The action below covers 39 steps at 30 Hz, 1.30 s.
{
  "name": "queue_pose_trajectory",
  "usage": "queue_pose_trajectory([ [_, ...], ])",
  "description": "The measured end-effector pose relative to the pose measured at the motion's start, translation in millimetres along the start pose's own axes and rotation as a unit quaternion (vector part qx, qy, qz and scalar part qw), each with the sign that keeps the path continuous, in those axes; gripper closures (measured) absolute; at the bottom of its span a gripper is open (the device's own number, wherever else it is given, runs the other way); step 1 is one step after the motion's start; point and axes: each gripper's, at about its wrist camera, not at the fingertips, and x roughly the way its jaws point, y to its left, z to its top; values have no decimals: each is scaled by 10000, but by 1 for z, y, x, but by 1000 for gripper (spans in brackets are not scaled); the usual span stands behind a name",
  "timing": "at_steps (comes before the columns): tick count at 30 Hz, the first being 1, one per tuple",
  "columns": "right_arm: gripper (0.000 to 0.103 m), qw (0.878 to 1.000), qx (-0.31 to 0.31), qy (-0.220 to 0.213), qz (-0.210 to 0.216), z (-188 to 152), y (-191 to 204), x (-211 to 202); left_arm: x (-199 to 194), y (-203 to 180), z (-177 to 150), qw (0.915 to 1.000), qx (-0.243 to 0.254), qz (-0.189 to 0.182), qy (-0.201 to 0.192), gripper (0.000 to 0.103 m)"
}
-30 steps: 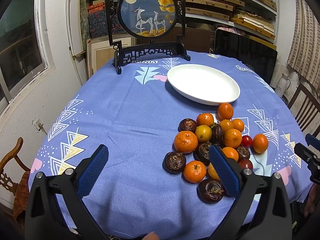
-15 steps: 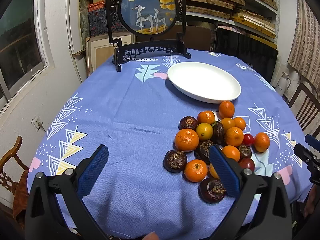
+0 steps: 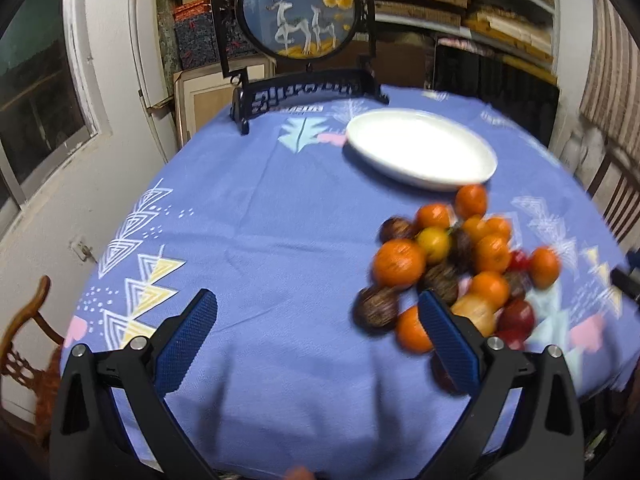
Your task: Organize fruits
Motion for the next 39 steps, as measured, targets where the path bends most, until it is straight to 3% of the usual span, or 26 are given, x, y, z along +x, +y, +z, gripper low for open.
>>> queue_pose_trajectory([
  [7,4,9993,247,285,58,-7,-15,19,25,16,-18,9993,134,-279,227,5],
  [8,4,9991,258,329,87,-7,-15,22,28,11,-19,9989,266,-315,217,9],
  [11,4,9992,181,328,104,-8,-13,23,44,-5,-23,9956,733,-462,353,33],
  [14,4,9994,181,303,57,-7,-16,22,61,-12,-23,9928,884,-668,461,32],
  [20,4,9986,354,382,-31,-7,-29,29,72,-24,-16,9888,1145,-932,218,34],
  [22,4,9985,368,395,-41,-7,-30,31,74,-24,-15,9874,1119,-1097,213,44],
  [23,4,9985,369,404,-38,-8,-30,32,75,-24,-14,9863,1088,-1218,229,58],
  [24,4,9984,368,427,-28,-8,-31,34,75,-26,-14,9853,1105,-1284,205,62],
  [29,4,9981,246,555,96,-6,-26,44,66,-26,-17,9846,1038,-1397,139,62],
  [36,4,9956,-432,782,275,1,3,72,34,-17,-18,9853,900,-1439,-211,62],
  [39,19,9939,-587,887,296,4,12,87,28,-17,-19,9852,893,-1443,-253,62],
])
